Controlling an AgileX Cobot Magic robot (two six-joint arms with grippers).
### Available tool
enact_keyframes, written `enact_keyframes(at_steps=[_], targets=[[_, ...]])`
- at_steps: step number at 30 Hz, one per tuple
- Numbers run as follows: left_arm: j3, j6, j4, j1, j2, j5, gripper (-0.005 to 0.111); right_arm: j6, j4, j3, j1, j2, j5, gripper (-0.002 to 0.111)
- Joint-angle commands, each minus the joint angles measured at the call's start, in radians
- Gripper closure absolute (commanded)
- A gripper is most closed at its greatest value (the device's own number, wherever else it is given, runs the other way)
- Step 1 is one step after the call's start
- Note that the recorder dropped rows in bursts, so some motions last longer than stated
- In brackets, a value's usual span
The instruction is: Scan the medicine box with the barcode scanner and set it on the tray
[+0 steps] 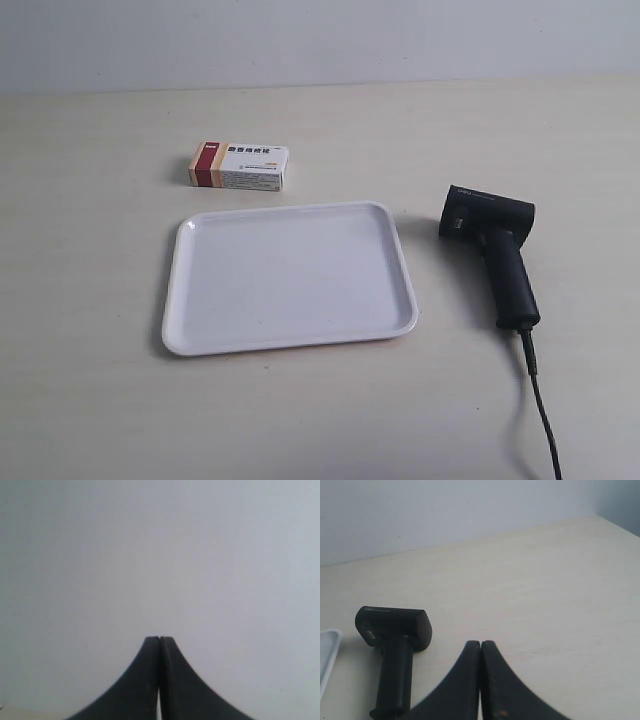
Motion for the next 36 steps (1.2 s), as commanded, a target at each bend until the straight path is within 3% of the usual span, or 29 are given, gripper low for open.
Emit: enact_keyframes(at_steps=[1,5,10,16,19,21,28,36], targets=[[-0.209,0.009,0.053,-0.006,0.167,0.103,0.107,-0.003,-0.001,0.005,-0.006,-0.006,-0.009,0.108],[-0.426,0.016,0.064,-0.006,0.404,0.262,0.107,-0.003,-0.001,0.005,-0.006,-0.006,-0.009,0.108],[-0.712,0.111,0.041,-0.006,0.709,0.568,0.107,-0.003,-0.001,0.005,-0.006,-0.006,-0.009,0.108],[-0.906,0.465,-0.281,-0.008,1.011,0.818,0.107,-0.003,-0.001,0.005,-0.006,-0.006,-0.009,0.108],[-0.928,0.693,-0.453,-0.027,1.116,0.886,0.107,-0.003,-0.001,0.005,-0.006,-0.006,-0.009,0.108],[-0.928,0.762,-0.489,-0.048,1.17,0.893,0.107,-0.003,-0.001,0.005,-0.006,-0.006,-0.009,0.108],[-0.928,0.758,-0.489,-0.07,1.323,0.939,0.107,-0.003,-0.001,0.005,-0.006,-0.006,-0.009,0.108],[-0.928,0.758,-0.497,-0.07,1.376,0.936,0.107,-0.003,-0.001,0.005,-0.006,-0.006,-0.009,0.108]])
